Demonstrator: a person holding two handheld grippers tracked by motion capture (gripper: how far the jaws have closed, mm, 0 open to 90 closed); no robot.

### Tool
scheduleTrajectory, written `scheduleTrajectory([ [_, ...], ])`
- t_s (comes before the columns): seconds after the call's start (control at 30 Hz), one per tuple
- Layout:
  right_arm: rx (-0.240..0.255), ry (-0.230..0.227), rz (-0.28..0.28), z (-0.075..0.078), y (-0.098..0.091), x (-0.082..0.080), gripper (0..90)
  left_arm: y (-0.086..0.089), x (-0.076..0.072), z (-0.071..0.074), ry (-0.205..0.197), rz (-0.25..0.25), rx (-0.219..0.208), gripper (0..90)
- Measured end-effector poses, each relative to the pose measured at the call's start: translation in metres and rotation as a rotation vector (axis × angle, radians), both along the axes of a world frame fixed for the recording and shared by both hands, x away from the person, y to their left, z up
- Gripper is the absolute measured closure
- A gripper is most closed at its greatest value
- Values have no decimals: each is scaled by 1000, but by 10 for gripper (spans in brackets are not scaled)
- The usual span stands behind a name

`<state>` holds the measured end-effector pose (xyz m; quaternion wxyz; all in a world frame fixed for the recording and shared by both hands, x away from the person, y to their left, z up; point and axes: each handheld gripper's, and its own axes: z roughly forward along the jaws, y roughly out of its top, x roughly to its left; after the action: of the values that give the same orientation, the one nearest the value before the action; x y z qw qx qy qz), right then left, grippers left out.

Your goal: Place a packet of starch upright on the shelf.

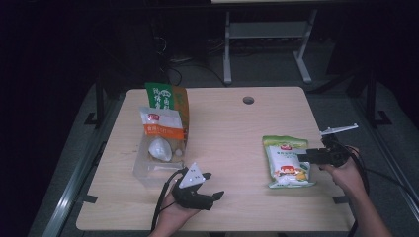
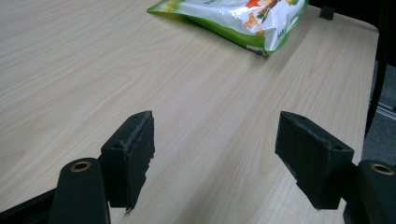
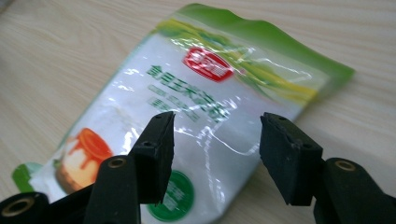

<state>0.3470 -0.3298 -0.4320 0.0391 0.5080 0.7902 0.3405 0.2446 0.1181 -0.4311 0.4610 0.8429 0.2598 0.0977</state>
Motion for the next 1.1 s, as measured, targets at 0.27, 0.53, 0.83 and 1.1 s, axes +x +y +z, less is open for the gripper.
scheduleTrajectory([
  [0.27, 16, 41, -70, -14, -11, -3, 575, -1, 0, 0, 2, -1, 11, 279],
  [0.53, 77, 62, -98, -18, -19, -9, 659, -2, 0, -1, 1, -2, 5, 279],
  [0.83, 96, 94, -72, -20, -13, -7, 791, -4, 0, -1, 5, -2, 2, 279],
  [1.1, 61, 108, -82, -14, 0, -14, 888, -4, 2, -1, 5, 2, -5, 281],
])
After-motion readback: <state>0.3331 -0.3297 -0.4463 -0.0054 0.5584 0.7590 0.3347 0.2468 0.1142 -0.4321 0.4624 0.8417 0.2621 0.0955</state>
